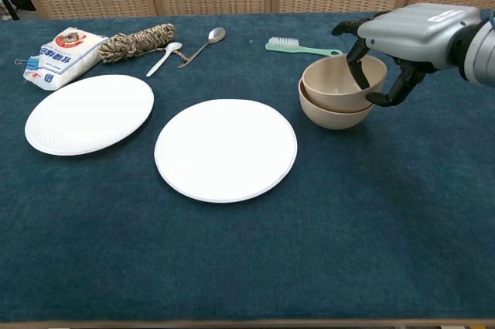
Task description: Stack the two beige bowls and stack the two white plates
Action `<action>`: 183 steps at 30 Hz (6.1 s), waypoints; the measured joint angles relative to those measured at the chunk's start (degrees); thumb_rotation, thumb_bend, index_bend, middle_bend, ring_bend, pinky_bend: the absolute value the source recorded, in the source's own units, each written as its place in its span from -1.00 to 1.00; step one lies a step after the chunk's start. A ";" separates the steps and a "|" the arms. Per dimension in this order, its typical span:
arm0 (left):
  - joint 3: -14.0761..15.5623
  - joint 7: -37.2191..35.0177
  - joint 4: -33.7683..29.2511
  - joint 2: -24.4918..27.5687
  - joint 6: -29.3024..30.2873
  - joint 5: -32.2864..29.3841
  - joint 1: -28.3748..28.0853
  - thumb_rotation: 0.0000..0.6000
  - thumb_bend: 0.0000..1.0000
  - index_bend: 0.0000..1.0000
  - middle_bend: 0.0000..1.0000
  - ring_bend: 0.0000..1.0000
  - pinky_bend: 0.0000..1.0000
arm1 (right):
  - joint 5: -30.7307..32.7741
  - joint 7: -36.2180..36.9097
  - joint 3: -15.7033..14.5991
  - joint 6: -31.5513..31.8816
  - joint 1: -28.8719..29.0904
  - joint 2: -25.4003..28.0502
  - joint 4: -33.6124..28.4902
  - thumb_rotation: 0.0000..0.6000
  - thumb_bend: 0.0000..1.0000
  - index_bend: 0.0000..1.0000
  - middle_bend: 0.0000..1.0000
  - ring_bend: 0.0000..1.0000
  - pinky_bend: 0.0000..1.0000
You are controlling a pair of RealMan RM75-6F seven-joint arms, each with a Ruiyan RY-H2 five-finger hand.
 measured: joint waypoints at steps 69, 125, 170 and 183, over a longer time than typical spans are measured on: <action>0.46 0.77 0.36 -0.60 -0.35 0.33 -0.28 1.00 -1.00 -1.00 -1.00 -1.00 -1.00 | -35.56 24.24 -8.32 6.17 -15.72 1.01 13.01 1.00 0.05 -1.00 -1.00 -1.00 -1.00; 5.13 1.42 19.17 -23.57 -19.77 20.24 -21.64 1.00 -1.00 -1.00 -1.00 -1.00 -1.00 | -31.28 48.38 -2.71 29.63 -41.34 16.90 14.61 1.00 -1.00 -1.00 -1.00 -1.00 -1.00; 5.31 10.12 33.42 -40.51 -22.09 16.33 -29.05 1.00 -0.45 -0.76 -1.00 -1.00 -1.00 | -33.01 48.05 -0.25 27.84 -42.82 16.64 13.95 1.00 -1.00 -1.00 -1.00 -1.00 -1.00; 5.74 6.46 35.96 -43.70 -21.55 14.83 -29.16 1.00 -0.17 0.10 -1.00 -1.00 -1.00 | -33.74 48.64 -0.04 27.88 -43.09 16.92 13.52 1.00 -1.00 -1.00 -1.00 -1.00 -1.00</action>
